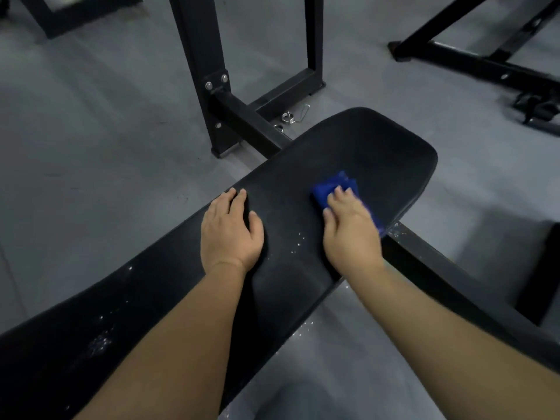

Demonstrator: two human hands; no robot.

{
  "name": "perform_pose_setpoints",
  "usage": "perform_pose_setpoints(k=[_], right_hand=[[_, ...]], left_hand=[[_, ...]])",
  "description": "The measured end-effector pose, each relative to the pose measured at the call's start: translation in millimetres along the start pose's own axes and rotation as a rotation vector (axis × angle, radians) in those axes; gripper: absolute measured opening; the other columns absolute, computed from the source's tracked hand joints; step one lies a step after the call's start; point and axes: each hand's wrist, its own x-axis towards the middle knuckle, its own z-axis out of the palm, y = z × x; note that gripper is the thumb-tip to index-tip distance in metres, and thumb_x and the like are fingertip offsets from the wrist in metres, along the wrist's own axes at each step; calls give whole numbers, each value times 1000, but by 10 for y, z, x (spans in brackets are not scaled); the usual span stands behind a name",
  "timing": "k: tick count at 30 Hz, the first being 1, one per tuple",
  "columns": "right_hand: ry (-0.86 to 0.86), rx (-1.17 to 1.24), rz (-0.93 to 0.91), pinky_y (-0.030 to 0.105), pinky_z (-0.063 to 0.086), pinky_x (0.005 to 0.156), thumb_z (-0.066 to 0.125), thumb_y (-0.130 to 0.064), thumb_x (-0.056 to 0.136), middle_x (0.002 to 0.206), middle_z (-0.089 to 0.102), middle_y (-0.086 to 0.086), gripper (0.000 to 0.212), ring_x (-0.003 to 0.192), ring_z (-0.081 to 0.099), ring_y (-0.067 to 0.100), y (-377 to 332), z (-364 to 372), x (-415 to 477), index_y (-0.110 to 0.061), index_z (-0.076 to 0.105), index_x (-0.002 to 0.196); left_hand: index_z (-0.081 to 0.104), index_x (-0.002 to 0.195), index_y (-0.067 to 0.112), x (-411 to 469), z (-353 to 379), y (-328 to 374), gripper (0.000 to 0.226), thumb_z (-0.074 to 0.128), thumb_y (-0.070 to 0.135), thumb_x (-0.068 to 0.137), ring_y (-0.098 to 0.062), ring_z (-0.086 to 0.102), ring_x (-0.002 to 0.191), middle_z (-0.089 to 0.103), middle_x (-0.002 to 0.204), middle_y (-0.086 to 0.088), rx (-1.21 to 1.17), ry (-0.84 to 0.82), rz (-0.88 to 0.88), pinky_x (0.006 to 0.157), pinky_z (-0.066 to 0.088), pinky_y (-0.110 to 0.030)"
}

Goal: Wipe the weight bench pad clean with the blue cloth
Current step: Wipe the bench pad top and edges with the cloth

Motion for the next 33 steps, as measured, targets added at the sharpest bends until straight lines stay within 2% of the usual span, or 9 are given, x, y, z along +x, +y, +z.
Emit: perform_pose_setpoints(k=[2,4,8,11,16,20,25,31,33], right_hand=[[-162,-46,-248,29,21,112,56,-16,92,140,52,10,39,134,43,27,0,-14,-257,-4,57,128],[-167,-80,-365,33,27,112,58,-18,90,136,55,10,38,131,47,26,217,-102,-212,-6,60,126],[-38,-62,-130,21,13,113,48,-22,98,146,44,4,40,140,32,19,430,-167,112,-11,50,136],[30,-21,26,25,12,115,43,-23,98,150,39,4,43,142,27,18,208,0,51,-12,47,139],[-90,-81,-294,26,18,114,48,-21,95,145,46,7,41,138,37,23,307,-50,-223,-9,52,135],[10,-101,-88,35,19,116,45,-24,97,149,41,8,43,141,28,27,676,-192,97,-11,46,138],[112,-118,121,40,12,119,34,-25,99,157,24,9,49,145,17,26,380,30,-21,-11,32,146],[-1,-66,-162,32,5,119,38,-25,99,154,31,1,46,145,19,17,173,128,-592,-16,38,144],[34,-79,-132,33,4,118,39,-26,99,153,34,0,45,145,20,17,325,63,-447,-18,42,143]], left_hand=[[39,143,23,-7,-5,2,51,36,37,95,-18,28,140,37,151,1,-2,8,-2,118,20,-39],[40,143,22,-8,12,-12,51,35,38,95,-18,29,140,38,150,1,-2,20,16,117,21,-39],[42,142,21,-10,51,-46,52,34,40,94,-19,32,138,41,148,1,-15,54,37,116,24,-40],[39,142,18,-32,19,-37,56,38,41,91,-21,36,133,44,143,-2,-19,109,79,114,27,-40],[29,147,19,-85,-2,-2,57,32,42,94,-21,23,143,34,152,-4,89,108,135,118,17,-40],[19,151,24,-154,-71,132,59,13,50,98,-19,4,147,14,160,0,246,37,167,119,2,-41],[22,149,20,-886,-87,193,64,18,54,95,-16,13,146,24,157,-1,8,61,20,118,8,-38],[33,145,15,-1040,-7,99,66,20,52,93,-21,23,143,32,153,-6,101,32,-33,117,20,-41],[38,143,14,-1041,-1,108,66,21,51,92,-22,27,142,36,151,-7,103,40,-34,116,22,-42]])
